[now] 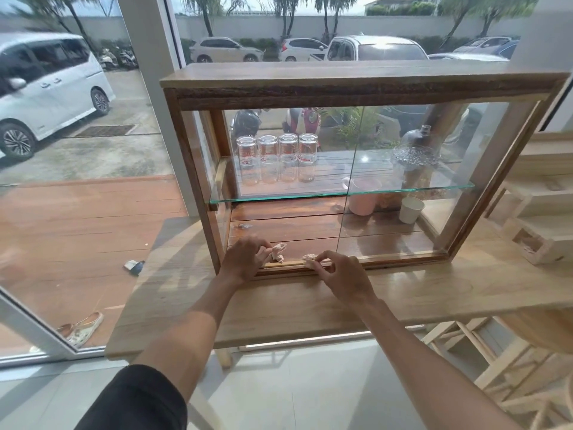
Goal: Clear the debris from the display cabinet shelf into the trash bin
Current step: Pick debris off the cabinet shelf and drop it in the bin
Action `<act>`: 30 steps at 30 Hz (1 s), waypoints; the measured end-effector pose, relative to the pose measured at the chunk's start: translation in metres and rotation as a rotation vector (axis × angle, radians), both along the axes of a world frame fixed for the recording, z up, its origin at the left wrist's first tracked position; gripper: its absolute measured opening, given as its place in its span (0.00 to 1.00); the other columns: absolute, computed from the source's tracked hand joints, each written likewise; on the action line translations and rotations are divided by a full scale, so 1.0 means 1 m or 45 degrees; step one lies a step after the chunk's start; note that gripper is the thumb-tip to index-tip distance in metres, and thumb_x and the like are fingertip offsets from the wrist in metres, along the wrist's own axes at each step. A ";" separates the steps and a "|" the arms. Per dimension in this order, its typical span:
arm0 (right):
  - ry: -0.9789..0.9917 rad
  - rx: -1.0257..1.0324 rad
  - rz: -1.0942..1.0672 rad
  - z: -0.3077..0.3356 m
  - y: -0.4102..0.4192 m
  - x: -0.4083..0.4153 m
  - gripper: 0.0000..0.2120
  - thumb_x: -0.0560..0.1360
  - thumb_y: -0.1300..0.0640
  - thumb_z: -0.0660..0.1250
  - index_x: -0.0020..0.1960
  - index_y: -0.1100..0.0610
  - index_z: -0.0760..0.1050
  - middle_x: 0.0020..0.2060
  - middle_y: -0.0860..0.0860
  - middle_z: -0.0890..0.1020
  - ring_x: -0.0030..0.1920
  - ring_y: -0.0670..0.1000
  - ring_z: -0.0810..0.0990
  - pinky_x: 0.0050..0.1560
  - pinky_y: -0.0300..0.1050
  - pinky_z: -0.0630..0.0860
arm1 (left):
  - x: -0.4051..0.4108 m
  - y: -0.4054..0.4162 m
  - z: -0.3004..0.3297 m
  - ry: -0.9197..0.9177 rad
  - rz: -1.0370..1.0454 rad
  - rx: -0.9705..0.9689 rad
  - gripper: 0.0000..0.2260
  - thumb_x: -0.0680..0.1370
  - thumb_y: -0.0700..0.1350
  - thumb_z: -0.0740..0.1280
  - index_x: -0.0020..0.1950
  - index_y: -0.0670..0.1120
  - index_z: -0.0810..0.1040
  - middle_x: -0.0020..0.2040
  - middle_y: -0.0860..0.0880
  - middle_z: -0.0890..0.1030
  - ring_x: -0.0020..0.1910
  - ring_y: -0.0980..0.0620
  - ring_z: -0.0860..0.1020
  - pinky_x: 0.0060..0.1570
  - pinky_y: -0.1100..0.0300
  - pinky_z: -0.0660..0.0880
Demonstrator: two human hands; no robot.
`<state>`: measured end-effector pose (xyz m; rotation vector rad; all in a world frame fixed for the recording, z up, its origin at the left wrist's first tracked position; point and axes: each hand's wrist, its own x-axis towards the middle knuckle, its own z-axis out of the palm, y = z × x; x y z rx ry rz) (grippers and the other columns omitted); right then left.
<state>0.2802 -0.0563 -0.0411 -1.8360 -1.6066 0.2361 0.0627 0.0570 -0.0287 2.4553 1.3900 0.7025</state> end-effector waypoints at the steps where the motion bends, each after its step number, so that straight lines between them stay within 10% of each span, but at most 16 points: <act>1: -0.013 -0.013 -0.021 0.002 0.003 -0.002 0.09 0.75 0.42 0.70 0.48 0.47 0.82 0.28 0.45 0.79 0.31 0.47 0.79 0.36 0.46 0.77 | -0.003 -0.001 -0.001 0.012 0.002 -0.003 0.06 0.78 0.47 0.67 0.52 0.49 0.83 0.40 0.52 0.74 0.39 0.51 0.74 0.39 0.57 0.73; 14: 0.018 -0.247 0.031 -0.001 0.014 0.000 0.26 0.75 0.40 0.67 0.71 0.47 0.72 0.52 0.59 0.85 0.51 0.59 0.84 0.55 0.51 0.80 | -0.007 -0.003 0.004 0.288 -0.146 -0.086 0.21 0.79 0.52 0.65 0.72 0.57 0.68 0.58 0.47 0.73 0.55 0.47 0.76 0.50 0.53 0.77; 30: 0.224 -0.137 -0.010 -0.006 0.021 0.005 0.07 0.73 0.46 0.74 0.48 0.47 0.84 0.34 0.49 0.86 0.25 0.41 0.74 0.36 0.44 0.79 | 0.018 0.006 0.011 0.236 -0.263 -0.071 0.10 0.78 0.50 0.69 0.59 0.53 0.81 0.54 0.45 0.80 0.48 0.46 0.79 0.40 0.59 0.69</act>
